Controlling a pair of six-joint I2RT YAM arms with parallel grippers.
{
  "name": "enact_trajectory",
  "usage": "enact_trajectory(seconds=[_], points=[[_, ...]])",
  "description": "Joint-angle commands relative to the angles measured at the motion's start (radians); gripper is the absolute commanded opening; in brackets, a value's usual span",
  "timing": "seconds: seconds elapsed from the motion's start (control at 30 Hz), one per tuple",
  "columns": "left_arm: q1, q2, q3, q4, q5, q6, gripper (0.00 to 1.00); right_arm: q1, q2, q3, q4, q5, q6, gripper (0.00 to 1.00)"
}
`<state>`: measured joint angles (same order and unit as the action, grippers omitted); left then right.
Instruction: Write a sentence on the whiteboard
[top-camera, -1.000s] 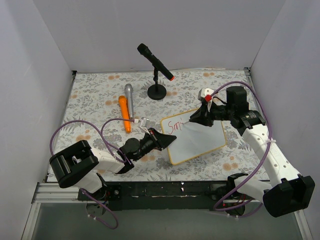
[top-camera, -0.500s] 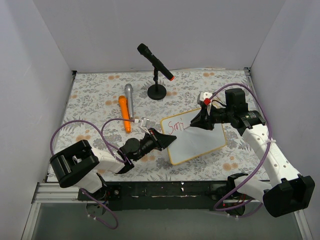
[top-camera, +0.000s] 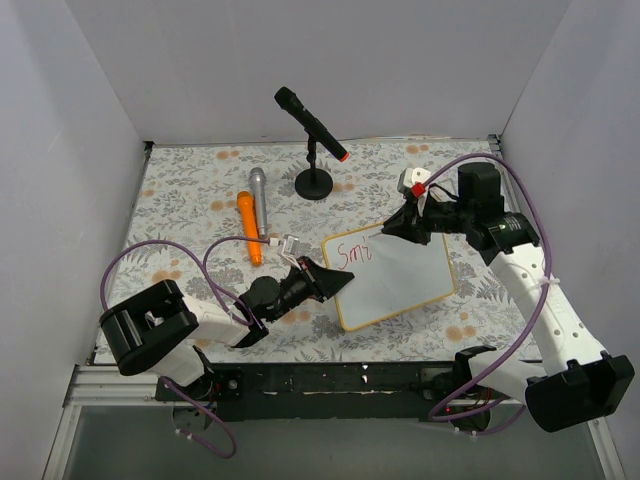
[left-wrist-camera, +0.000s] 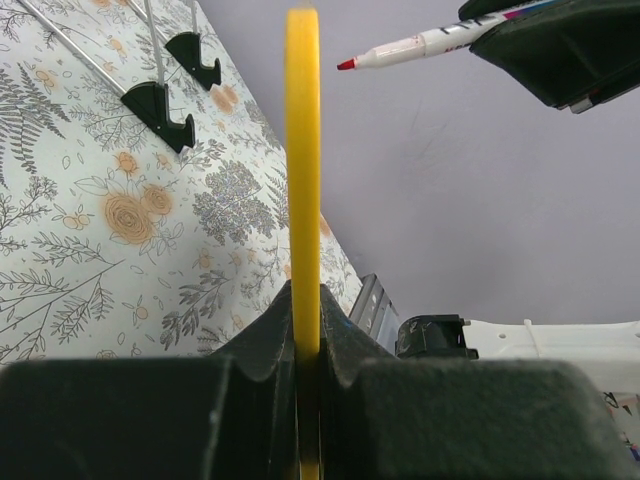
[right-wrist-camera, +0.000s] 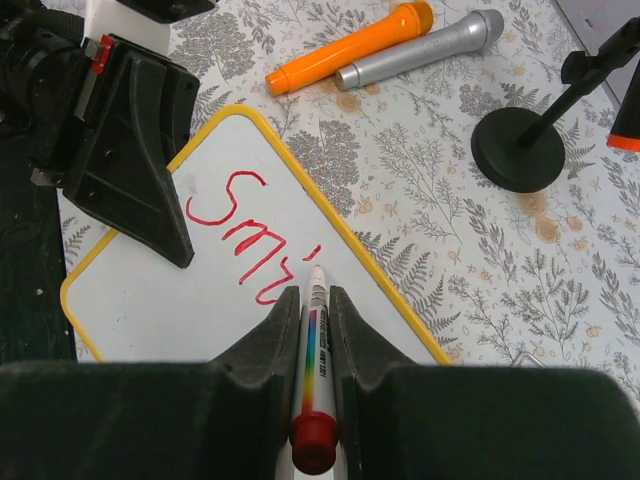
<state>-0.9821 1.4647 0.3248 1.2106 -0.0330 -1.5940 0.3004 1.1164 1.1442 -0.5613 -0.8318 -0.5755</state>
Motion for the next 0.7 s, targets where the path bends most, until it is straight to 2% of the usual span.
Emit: enact_trajectory(seconds=[0.0, 0.3, 0.67], points=[[-0.004, -0.029, 0.03, 0.498, 0.01, -0.018, 0.0, -0.006, 0.017, 0.034, 0.063, 0.034, 0.029, 0.01], [-0.004, -0.029, 0.033, 0.498, 0.021, -0.017, 0.0, -0.007, 0.031, 0.022, 0.126, 0.065, 0.075, 0.01], [-0.003, -0.03, 0.03, 0.501, 0.015, -0.015, 0.0, -0.006, 0.019, -0.015, 0.06, 0.034, 0.04, 0.01]])
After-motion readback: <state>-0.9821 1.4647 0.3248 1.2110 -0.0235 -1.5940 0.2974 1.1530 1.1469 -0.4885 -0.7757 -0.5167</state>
